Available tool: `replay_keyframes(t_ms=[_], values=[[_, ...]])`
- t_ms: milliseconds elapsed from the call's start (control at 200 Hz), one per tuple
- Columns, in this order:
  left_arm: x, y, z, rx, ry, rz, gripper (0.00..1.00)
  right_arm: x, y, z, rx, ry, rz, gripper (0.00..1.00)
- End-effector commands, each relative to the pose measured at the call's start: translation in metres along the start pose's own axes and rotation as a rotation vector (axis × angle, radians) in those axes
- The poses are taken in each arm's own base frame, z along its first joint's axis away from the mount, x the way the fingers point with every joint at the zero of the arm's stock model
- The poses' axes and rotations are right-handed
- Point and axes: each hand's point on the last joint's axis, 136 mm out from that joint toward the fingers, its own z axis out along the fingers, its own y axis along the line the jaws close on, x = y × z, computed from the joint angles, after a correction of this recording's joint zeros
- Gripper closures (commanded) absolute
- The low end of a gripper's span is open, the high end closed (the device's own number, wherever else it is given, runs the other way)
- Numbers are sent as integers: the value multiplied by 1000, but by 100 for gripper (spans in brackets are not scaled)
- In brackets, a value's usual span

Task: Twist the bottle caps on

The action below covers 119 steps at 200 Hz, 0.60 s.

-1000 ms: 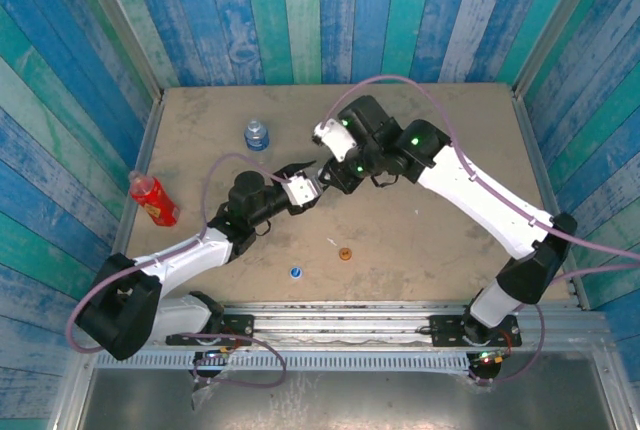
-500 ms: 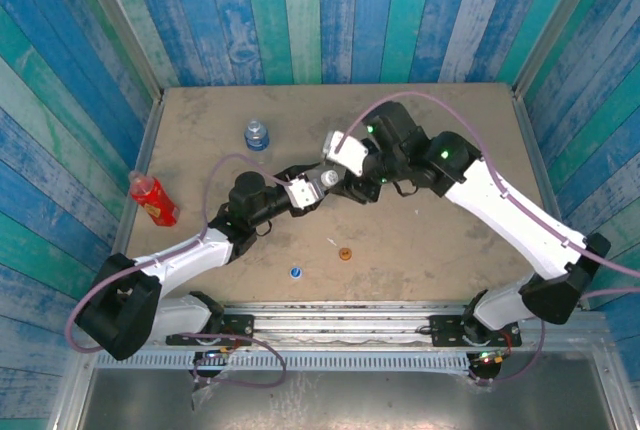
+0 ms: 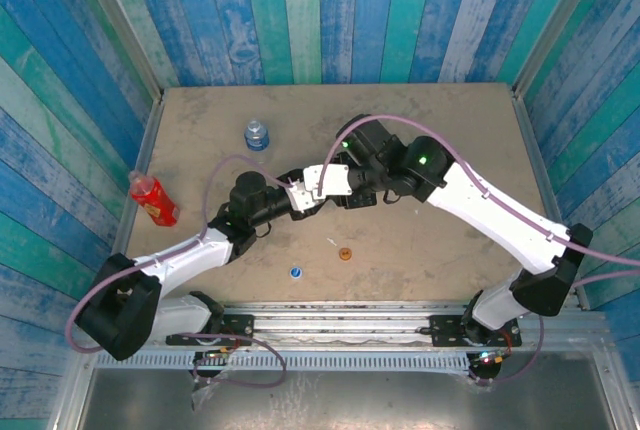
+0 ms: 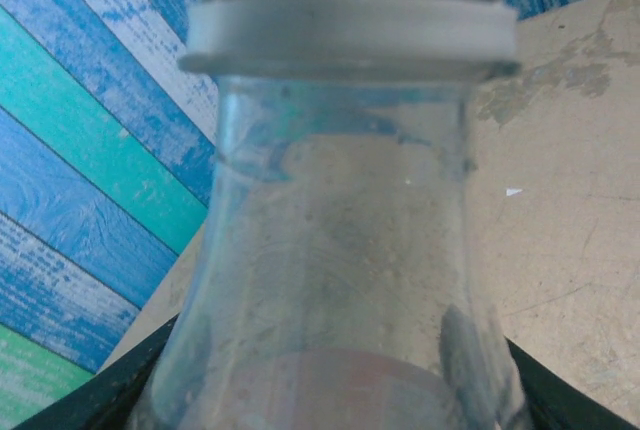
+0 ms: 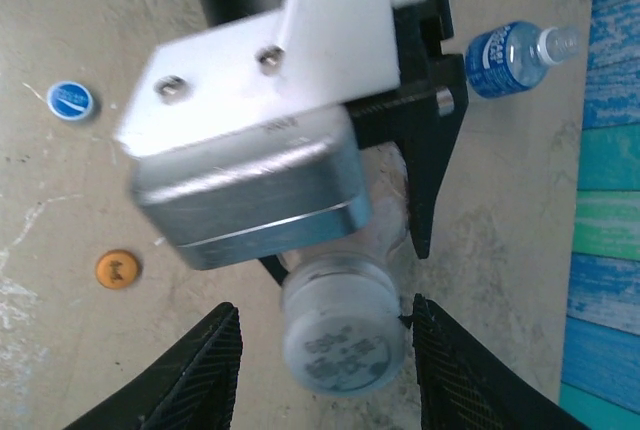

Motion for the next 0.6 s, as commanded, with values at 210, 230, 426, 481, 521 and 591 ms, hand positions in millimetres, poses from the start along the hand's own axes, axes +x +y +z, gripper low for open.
replay_keyframes(t_ms=[210,230,426,481,521,591], values=[[-18,9,-1,-26,-54,32,38,0,-6,6,-1,14,-8,82],[-17,9,-1,-26,-52,31,38,-1,-5,4,-2,6,0,83],[-16,19,1,-87,-54,28,38,-9,-20,-5,41,-89,354,90],[-14,21,2,-99,-48,30,38,-14,-26,-7,21,-152,556,90],[-12,23,2,-108,-45,30,38,-20,-32,-9,6,-213,708,89],[-12,23,4,-110,-48,30,38,-24,-46,-8,5,-308,1042,87]])
